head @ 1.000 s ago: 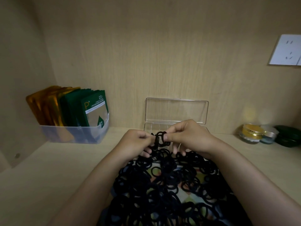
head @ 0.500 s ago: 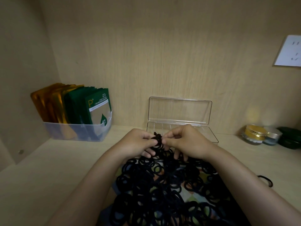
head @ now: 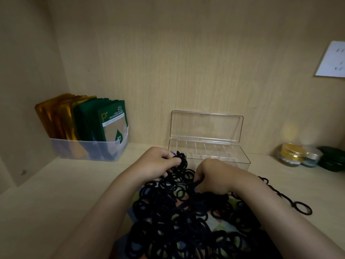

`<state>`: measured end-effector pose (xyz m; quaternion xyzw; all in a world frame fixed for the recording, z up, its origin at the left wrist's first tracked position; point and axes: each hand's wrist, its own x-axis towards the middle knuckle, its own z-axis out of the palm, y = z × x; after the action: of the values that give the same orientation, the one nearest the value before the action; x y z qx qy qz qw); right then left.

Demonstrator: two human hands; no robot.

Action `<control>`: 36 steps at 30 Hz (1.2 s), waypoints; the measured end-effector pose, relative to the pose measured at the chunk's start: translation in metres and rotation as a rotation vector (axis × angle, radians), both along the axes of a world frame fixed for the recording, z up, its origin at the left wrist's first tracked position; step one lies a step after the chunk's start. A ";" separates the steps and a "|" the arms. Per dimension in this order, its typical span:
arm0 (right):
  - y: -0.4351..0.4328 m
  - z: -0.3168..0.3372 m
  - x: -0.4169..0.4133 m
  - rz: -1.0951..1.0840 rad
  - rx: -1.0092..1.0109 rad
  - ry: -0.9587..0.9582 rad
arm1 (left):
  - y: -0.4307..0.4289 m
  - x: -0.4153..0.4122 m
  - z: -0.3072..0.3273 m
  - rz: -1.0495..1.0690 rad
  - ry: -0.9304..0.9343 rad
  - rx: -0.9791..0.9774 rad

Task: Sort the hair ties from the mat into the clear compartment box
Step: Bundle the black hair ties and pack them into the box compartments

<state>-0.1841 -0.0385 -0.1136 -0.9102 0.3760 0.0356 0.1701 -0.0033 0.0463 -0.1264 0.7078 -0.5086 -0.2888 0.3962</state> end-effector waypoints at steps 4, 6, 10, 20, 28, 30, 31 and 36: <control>-0.002 0.009 -0.004 -0.008 0.065 -0.145 | -0.001 -0.002 -0.001 0.006 0.002 -0.025; -0.004 0.018 -0.008 -0.039 0.143 -0.275 | -0.002 -0.005 -0.002 0.024 0.013 -0.050; 0.001 0.028 -0.010 -0.065 0.395 -0.577 | -0.006 -0.014 -0.006 0.038 0.057 -0.054; -0.003 0.016 -0.002 -0.258 0.336 -0.636 | -0.005 -0.022 -0.002 -0.137 0.592 -0.029; 0.000 0.010 0.002 -0.104 0.124 -0.585 | -0.004 -0.015 -0.006 -0.139 0.573 0.016; 0.000 0.010 0.000 -0.063 0.166 -0.566 | -0.003 -0.012 -0.005 -0.159 0.548 0.034; 0.000 0.011 -0.001 -0.051 0.195 -0.552 | -0.002 -0.011 -0.004 -0.162 0.520 0.041; -0.003 0.021 -0.008 -0.068 0.232 -0.478 | 0.000 -0.003 0.000 -0.022 0.334 0.021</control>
<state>-0.1925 -0.0414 -0.0926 -0.8539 0.3490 -0.1434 0.3584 -0.0068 0.0458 -0.1265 0.6485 -0.4402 -0.4120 0.4646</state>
